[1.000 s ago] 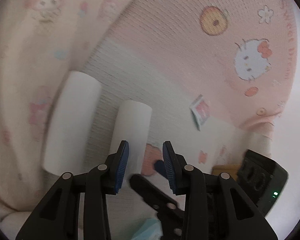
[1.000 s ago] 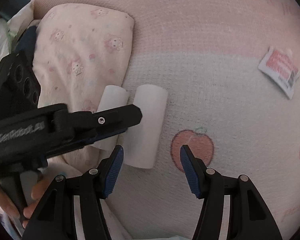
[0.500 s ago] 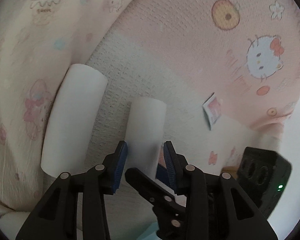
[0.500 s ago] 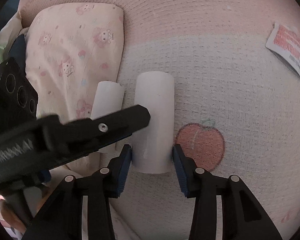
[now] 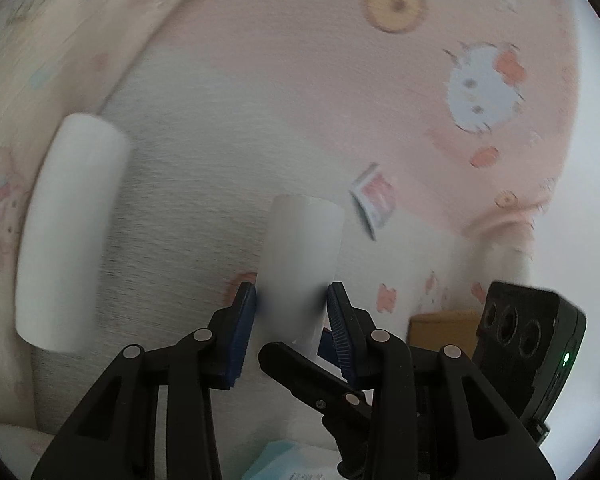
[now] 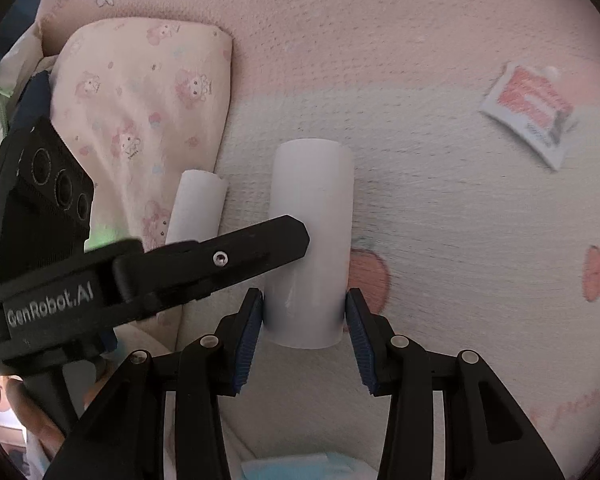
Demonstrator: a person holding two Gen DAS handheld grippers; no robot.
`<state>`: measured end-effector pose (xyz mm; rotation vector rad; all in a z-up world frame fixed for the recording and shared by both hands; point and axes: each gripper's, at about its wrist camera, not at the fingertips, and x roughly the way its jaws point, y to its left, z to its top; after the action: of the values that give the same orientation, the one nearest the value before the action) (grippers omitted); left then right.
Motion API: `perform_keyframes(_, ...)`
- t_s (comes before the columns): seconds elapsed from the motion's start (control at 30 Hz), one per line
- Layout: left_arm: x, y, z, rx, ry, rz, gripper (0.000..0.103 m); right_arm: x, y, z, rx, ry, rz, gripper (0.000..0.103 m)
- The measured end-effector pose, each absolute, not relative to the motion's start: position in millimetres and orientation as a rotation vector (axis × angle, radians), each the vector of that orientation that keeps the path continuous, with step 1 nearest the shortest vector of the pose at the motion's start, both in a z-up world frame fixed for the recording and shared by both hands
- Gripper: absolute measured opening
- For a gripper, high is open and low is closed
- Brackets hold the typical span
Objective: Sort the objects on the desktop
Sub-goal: 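Close the right gripper on the nearer white paper roll, then carry the held paper roll with the right gripper to the cardboard box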
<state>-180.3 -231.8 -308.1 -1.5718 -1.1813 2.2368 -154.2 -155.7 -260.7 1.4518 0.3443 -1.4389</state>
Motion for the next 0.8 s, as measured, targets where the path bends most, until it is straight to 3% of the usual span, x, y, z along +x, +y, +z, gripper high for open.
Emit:
perform_keyframes(0.27, -168, -202, -271, -1.497, -1.032, 2.280, 0.041, -147, -116, -231, 1.377, 0.413, -1.476, 0.040)
perform_keyframes(0.8, -172, -140, -165, -1.299, -0.793, 2.367, 0.044, -175, -55, -133, 1.194, 0.289, -1.607, 0.040)
